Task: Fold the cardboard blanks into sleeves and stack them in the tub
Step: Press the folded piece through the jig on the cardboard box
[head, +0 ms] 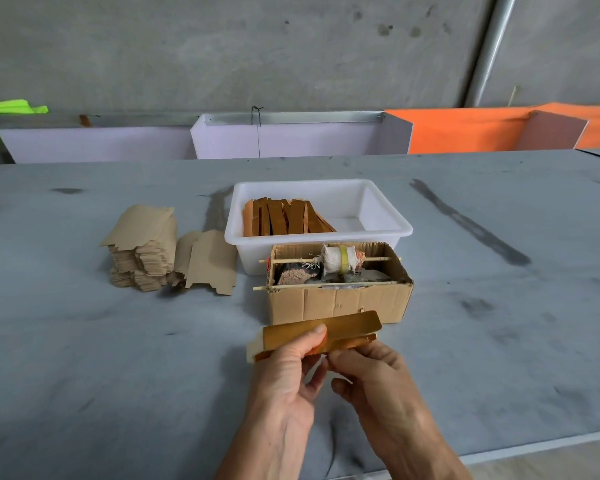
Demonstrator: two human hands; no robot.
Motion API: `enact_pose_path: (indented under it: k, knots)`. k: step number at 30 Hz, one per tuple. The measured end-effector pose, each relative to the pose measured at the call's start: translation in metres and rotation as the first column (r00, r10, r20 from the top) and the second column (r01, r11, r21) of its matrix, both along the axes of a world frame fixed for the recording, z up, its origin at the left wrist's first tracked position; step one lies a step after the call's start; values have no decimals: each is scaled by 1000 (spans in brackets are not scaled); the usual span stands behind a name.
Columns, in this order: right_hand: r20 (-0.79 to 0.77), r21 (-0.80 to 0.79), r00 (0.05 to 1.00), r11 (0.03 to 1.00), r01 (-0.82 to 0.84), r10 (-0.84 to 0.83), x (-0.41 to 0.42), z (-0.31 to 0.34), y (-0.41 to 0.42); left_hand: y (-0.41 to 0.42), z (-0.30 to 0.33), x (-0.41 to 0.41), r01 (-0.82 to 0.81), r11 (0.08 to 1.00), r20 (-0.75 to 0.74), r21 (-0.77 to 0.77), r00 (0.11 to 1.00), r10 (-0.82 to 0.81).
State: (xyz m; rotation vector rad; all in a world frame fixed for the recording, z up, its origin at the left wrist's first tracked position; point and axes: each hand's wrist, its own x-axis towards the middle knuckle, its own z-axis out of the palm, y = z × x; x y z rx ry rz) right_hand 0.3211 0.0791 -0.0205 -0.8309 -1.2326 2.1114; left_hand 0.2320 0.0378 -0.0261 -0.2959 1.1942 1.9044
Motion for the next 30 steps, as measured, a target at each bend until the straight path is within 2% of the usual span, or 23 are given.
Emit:
enact_pose_path:
  k: [4,9,12,16,21,25,28,30]
  knots:
    - [-88,-173,995,984,40,-56,-7,2,-7,0,0,0,-11,999,-76,37,997,14]
    - [-55,-257,978,949,182,-202,-13,3,-9,-4,1,3,60,993,-87,99,995,-51]
    - [20,-209,973,950,230,-231,-14,6,-2,-10,-3,0,0,995,-125,104,992,13]
    - [46,-126,980,972,198,-194,-16,7,4,-10,-6,-2,-58,996,-184,65,980,69]
    - [75,93,964,964,247,-255,-26,22,9,-12,7,-11,-49,997,-288,64,955,65]
    - [63,221,970,951,217,-236,-44,48,25,-10,28,-30,-47,997,-412,55,909,65]
    - [72,243,980,956,164,-186,-61,64,37,-5,44,-48,-47,998,-526,29,849,55]
    - [82,202,989,974,106,-125,-72,71,45,0,51,-60,-47,999,-556,2,830,41]
